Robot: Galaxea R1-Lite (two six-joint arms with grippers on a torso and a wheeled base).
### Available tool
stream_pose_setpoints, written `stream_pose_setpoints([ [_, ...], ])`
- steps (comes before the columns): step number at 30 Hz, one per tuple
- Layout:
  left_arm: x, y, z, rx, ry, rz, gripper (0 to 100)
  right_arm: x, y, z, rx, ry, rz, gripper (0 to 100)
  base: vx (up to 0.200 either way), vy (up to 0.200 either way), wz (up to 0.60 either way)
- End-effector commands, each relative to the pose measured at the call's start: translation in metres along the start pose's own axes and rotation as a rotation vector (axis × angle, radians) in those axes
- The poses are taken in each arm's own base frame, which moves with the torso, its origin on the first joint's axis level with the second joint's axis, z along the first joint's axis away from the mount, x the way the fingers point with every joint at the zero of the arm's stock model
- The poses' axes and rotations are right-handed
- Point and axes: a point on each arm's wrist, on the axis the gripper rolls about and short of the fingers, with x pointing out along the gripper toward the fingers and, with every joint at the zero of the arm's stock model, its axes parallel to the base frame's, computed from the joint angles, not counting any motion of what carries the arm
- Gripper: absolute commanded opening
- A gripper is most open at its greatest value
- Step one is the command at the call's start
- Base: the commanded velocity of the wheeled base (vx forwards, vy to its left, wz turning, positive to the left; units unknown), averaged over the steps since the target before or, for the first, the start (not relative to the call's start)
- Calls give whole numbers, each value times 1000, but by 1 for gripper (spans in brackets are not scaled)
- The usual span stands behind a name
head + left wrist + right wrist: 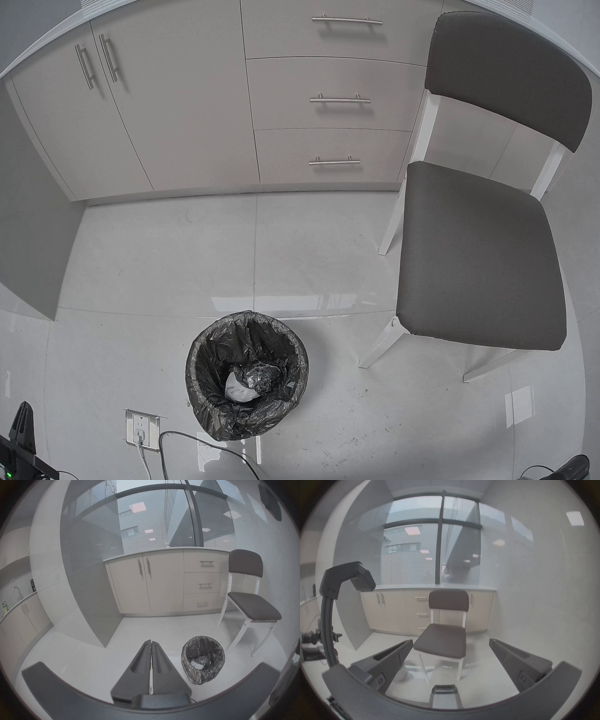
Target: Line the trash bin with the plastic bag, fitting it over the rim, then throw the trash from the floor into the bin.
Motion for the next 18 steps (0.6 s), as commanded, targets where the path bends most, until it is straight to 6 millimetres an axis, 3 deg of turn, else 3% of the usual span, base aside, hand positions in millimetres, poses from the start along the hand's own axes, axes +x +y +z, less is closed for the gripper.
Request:
stream_pose_setpoints([
  [1, 1, 0, -9, -10, -17, 26, 0, 10, -6, -17, 89, 89, 21, 100, 0, 0, 0],
  [7, 1, 1, -9, -39, -14, 55, 0, 3, -8, -14, 127, 48, -22, 100, 0, 0, 0],
  [12, 3, 0, -10, 75, -32, 12, 0, -13, -10, -9, 87, -23, -36, 100, 0, 0, 0],
  [14, 1, -4, -10, 42, -12, -142, 0, -17, -11, -9, 79, -40, -39, 100, 0, 0, 0],
  [18, -2, -3, -8, -65, 28, -152, 0, -31, -13, -8, 67, -85, -73, 100, 0, 0, 0],
])
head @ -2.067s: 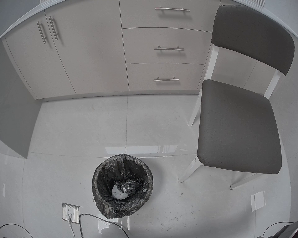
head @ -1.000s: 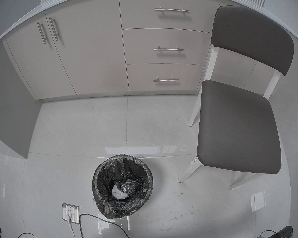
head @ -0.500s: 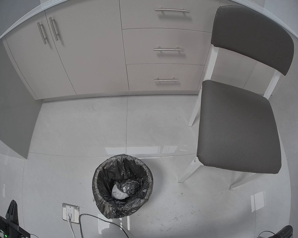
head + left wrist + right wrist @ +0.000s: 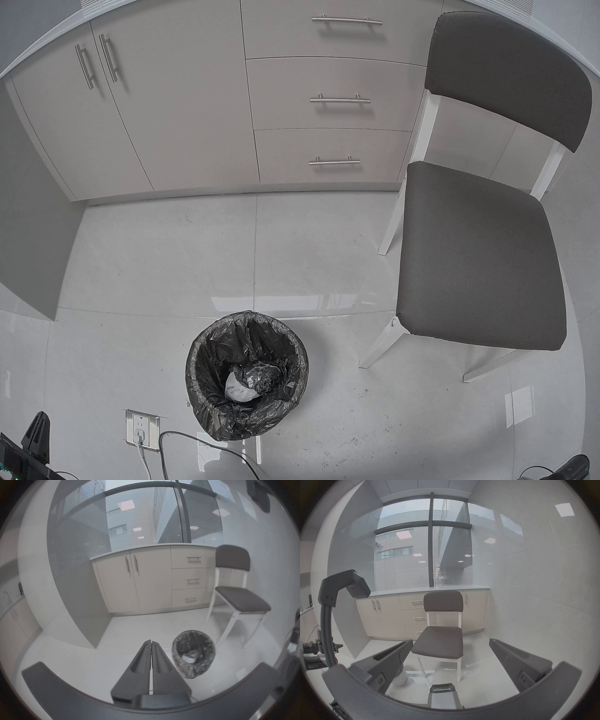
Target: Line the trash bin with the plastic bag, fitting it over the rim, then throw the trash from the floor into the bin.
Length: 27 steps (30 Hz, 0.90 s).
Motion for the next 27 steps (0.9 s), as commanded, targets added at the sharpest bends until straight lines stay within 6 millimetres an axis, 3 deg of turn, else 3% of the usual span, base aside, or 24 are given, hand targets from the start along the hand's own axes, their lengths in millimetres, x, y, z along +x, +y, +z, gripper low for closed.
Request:
stream_pose_setpoints([
  [1, -4, 0, 4, -126, -3, -23, 0, -21, -4, 1, -33, -86, -26, 100, 0, 0, 0],
  [8, -3, 0, 2, -138, -1, 3, 0, -54, -10, 5, -264, -246, -102, 100, 0, 0, 0],
  [15, 0, 0, -1, -131, -26, 5, 0, -64, -12, -12, -272, -153, -95, 100, 0, 0, 0],
  [21, 0, 0, -1, -128, -24, 3, 0, -59, -11, -11, -118, -132, -82, 100, 0, 0, 0],
  [25, 0, 0, -1, -130, -26, 4, 0, -37, -8, -12, -101, -24, -50, 100, 0, 0, 0],
  [27, 0, 0, -1, -130, -27, 4, 0, -16, -2, -11, -5, 39, 3, 100, 0, 0, 0],
])
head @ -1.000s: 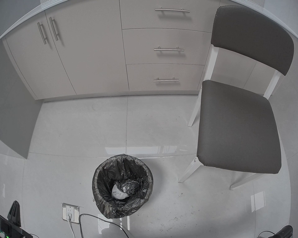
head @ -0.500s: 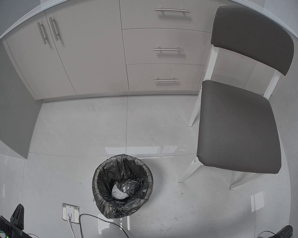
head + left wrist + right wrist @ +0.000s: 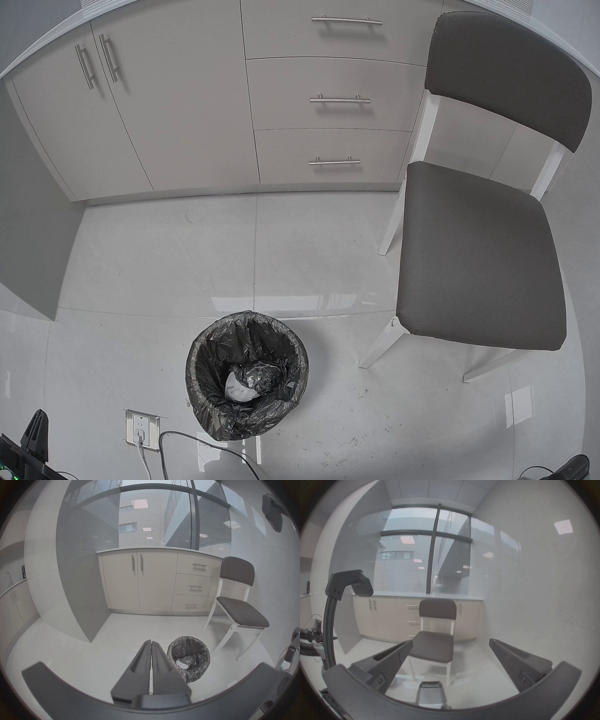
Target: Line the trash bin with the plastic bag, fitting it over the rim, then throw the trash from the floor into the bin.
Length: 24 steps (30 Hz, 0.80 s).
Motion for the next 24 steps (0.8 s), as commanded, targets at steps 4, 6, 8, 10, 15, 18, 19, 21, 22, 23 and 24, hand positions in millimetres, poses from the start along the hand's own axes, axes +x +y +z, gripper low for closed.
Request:
stream_pose_setpoints([
  [4, -1, 0, -1, 1, -12, 0, 0, 92, 23, -8, 344, 182, 52, 100, 0, 0, 0],
  [6, -1, 0, -1, 1, -12, 0, 0, 110, 27, -13, 384, 190, 44, 100, 0, 0, 0],
  [8, -1, 0, -1, 1, -12, 0, 0, 161, 39, -39, 444, 229, -8, 100, 0, 0, 0],
  [10, -1, 0, 0, -1, -13, 0, 0, 189, 46, -65, 428, 261, -49, 100, 0, 0, 0],
  [15, -1, 0, 0, 1, -13, 0, 0, 226, 57, -116, 299, 274, -58, 100, 0, 0, 0],
  [18, -1, 0, 0, -1, -13, 0, 0, 242, 62, -156, 163, 275, -76, 100, 0, 0, 0],
  [19, -1, 0, 0, -1, -13, 0, 0, 243, 63, -162, 137, 285, -76, 100, 0, 0, 0],
  [21, -1, 0, 0, 1, -13, 0, 0, 245, 66, -192, -20, 344, -52, 100, 0, 0, 0],
  [22, -1, 0, -1, 1, -12, 0, 0, 246, 66, -194, -55, 333, -36, 100, 0, 0, 0],
  [23, -1, 0, -1, -1, -12, 0, 0, 247, 67, -193, -59, 306, -15, 100, 0, 0, 0],
  [24, -1, 0, 0, -1, -13, 0, 0, 247, 67, -193, -49, 298, 4, 100, 0, 0, 0],
])
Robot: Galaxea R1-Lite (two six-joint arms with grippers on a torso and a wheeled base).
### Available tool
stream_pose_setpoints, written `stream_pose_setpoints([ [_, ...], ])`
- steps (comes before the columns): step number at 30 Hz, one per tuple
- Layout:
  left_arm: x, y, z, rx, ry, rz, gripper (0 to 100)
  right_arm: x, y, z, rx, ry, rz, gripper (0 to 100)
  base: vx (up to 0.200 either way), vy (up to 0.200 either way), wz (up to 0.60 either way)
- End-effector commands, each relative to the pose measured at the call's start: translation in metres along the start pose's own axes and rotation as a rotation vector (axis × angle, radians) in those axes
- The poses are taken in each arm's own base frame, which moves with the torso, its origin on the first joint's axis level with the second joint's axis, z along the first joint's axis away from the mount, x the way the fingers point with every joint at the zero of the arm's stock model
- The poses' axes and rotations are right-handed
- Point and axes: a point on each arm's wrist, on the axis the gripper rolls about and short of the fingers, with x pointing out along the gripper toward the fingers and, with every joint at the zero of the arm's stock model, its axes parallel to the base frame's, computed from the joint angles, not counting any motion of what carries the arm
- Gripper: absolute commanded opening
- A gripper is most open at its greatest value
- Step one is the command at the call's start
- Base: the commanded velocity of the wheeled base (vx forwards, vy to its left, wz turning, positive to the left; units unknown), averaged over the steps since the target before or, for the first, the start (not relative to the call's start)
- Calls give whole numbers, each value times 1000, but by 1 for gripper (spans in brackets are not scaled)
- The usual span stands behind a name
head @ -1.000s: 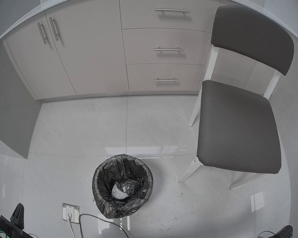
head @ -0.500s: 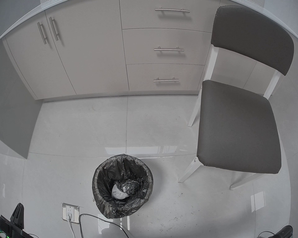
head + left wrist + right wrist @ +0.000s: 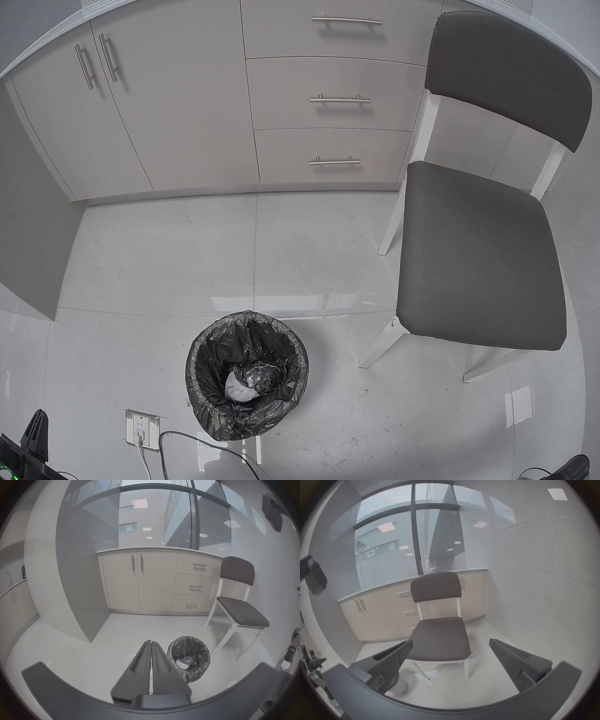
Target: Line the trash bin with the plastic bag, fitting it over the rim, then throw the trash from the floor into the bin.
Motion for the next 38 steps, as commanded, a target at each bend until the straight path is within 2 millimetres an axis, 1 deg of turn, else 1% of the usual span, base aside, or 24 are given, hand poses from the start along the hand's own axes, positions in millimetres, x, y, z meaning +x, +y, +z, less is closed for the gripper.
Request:
stream_pose_setpoints([
  [1, -1, 0, 0, 0, -14, 0, 0, 83, -3, -122, -253, 77, 27, 100, 0, 0, 0],
  [4, -1, 0, -1, -2, -12, 0, 0, 83, -2, -122, -247, 78, 105, 100, 0, 0, 0],
  [5, -1, 0, -1, -2, -12, 0, 0, 83, -2, -122, -247, 78, 105, 100, 0, 0, 0],
  [7, -1, 0, -1, 0, -12, 0, 0, 82, 0, -123, -230, 95, 189, 100, 0, 0, 0],
  [9, -1, 0, -1, -2, -12, 0, 0, 82, 1, -126, -232, 117, 236, 100, 0, 0, 0],
  [14, -1, 0, -1, -2, -12, 0, 0, 82, 0, -127, -208, 124, 232, 100, 0, 0, 0],
  [15, -1, 0, 0, 0, -14, 0, 0, 82, 0, -127, -172, 129, 219, 100, 0, 0, 0],
  [21, -1, 0, -1, 0, -12, 0, 0, 84, 1, -127, -184, 154, 214, 100, 0, 0, 0],
  [38, -1, 0, -1, -2, -12, 0, 0, 82, 0, -127, -179, 129, 212, 100, 0, 0, 0],
])
